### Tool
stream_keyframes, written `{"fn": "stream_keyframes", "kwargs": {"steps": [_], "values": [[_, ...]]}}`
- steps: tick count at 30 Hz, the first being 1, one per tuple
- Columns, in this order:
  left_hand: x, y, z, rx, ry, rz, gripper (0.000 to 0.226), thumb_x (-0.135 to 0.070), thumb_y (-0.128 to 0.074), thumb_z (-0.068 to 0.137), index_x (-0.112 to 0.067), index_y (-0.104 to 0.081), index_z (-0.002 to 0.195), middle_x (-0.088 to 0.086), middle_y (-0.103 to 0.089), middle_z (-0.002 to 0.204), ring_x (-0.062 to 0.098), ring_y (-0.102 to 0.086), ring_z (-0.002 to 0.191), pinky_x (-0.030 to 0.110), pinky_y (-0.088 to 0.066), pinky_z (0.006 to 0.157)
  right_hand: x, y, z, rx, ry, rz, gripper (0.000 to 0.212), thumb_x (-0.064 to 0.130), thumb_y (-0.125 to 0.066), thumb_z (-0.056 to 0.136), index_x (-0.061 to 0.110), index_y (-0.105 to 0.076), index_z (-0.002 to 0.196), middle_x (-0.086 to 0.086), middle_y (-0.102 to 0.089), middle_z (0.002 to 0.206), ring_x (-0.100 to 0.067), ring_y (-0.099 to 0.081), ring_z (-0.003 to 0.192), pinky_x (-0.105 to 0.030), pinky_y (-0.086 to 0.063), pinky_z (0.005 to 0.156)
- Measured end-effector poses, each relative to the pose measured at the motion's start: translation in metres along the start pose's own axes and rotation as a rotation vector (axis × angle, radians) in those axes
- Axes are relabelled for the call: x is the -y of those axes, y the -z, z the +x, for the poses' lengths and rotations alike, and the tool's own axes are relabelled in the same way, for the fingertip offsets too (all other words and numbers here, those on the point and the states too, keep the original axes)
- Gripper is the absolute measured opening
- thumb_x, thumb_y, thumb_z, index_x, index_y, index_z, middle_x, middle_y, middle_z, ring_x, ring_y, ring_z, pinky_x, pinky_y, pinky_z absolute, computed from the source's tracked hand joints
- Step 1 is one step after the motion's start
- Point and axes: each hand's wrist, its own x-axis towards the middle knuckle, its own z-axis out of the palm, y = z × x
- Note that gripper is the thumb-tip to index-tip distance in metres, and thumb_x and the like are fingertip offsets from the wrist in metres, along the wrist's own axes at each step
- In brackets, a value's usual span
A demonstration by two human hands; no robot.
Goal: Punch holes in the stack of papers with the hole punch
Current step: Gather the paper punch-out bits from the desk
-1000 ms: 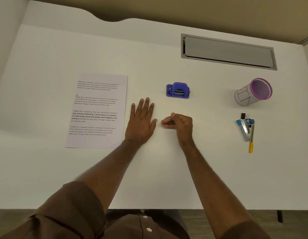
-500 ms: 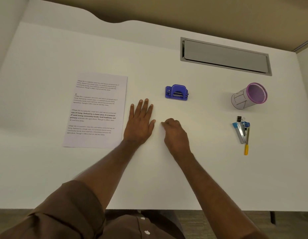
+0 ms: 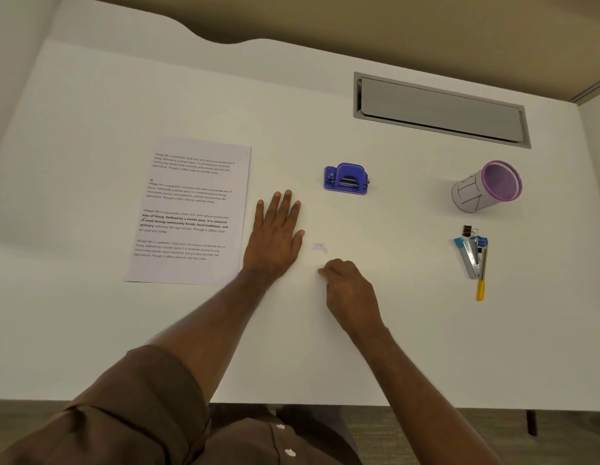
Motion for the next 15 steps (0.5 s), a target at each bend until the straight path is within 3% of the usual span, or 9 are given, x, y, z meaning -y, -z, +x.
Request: {"fn": "stream_keyframes", "kwargs": {"steps": [2, 5, 11, 15], "values": [[-0.001, 0.000, 0.000, -0.003, -0.003, -0.006, 0.063, -0.042, -0.023, 0.105, -0.014, -0.013, 0.160, 0.009, -0.003, 0.170, 0.028, 0.000, 0.157, 0.053, -0.006, 0.127, 0.002, -0.006, 0.005, -0.017, -0.011, 0.003, 0.031, -0.009, -0.066, 0.075, 0.005, -0.072, 0.103, -0.004, -0.069, 0.102, -0.027, -0.065, 0.090, -0.037, -0.058, 0.053], [-0.001, 0.001, -0.001, -0.012, -0.008, -0.013, 0.062, -0.041, -0.025, 0.105, -0.014, -0.015, 0.160, 0.010, -0.006, 0.170, 0.028, -0.002, 0.157, 0.053, -0.006, 0.127, 0.004, -0.010, 0.020, -0.030, -0.012, 0.065, 0.039, -0.009, -0.064, 0.082, 0.003, -0.068, 0.118, -0.008, -0.069, 0.119, -0.027, -0.065, 0.108, -0.036, -0.061, 0.080], [-0.001, 0.001, 0.000, -0.013, -0.002, -0.008, 0.063, -0.042, -0.022, 0.104, -0.014, -0.015, 0.160, 0.009, -0.005, 0.170, 0.028, -0.002, 0.157, 0.053, -0.006, 0.127, -0.005, -0.004, 0.043, -0.151, -0.188, 0.201, 0.023, -0.009, -0.066, 0.083, -0.002, -0.074, 0.103, -0.019, -0.074, 0.102, -0.035, -0.072, 0.092, -0.042, -0.057, 0.087], [-0.001, 0.002, -0.001, -0.026, -0.009, -0.042, 0.061, -0.041, -0.025, 0.105, -0.013, -0.019, 0.159, 0.010, -0.009, 0.169, 0.028, -0.004, 0.157, 0.052, -0.006, 0.127, -0.002, -0.004, 0.049, -0.071, -0.201, 0.166, 0.021, 0.003, -0.063, 0.092, -0.001, -0.071, 0.112, -0.018, -0.071, 0.108, -0.036, -0.068, 0.099, -0.042, -0.055, 0.089]]}}
